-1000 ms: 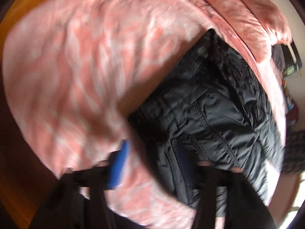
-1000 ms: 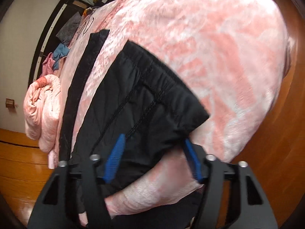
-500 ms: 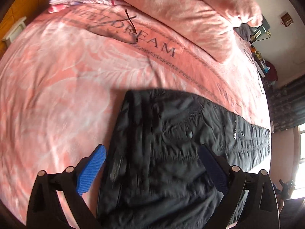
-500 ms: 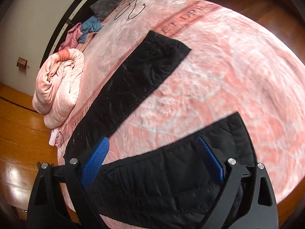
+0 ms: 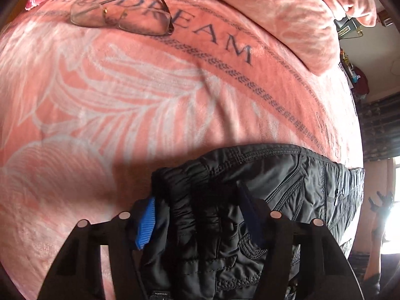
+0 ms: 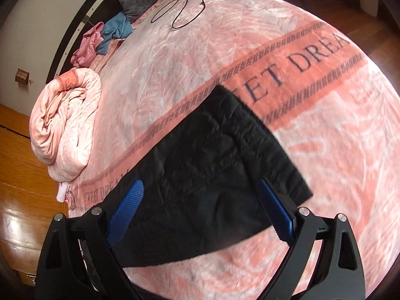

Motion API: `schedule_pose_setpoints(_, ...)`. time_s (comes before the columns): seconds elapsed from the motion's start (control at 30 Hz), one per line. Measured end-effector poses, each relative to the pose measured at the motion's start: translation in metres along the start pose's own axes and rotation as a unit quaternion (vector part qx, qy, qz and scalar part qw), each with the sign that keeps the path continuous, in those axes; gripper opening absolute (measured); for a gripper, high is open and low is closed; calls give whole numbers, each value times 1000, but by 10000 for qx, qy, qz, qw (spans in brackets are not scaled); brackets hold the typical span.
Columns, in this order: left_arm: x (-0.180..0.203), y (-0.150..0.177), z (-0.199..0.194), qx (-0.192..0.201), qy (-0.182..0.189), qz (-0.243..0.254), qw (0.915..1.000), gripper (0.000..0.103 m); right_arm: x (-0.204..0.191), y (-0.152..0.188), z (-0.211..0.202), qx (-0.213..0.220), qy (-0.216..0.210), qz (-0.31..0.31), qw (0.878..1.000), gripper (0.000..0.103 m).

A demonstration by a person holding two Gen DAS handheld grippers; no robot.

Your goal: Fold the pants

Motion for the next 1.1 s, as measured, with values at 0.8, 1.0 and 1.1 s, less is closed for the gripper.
schedule_pose_setpoints(0.8, 5, 6, -8, 572, -567, -20, 9967, 13, -16, -71, 99, -719, 298, -1442, 9865, 12)
schedule_pose_setpoints(1.0, 12, 8, -37, 916, -614, 1, 9939, 11, -27, -67, 43, -178, 361, -1446, 9887, 11)
schedule_pose_setpoints(1.1, 19, 11, -55, 1096, -549, 27, 9925, 10, -40, -54, 3, 156, 357, -1528, 9875, 11)
Point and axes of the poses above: each gripper's, at about its wrist camera, not at the fingertips, and z roughly the way its jaws point, x to its right, y to its underside, the point moved 5 cm from there along z, roughly the way its jaws point, and after that the axes turned 4 degrees about -z, right-handed, at the moved point
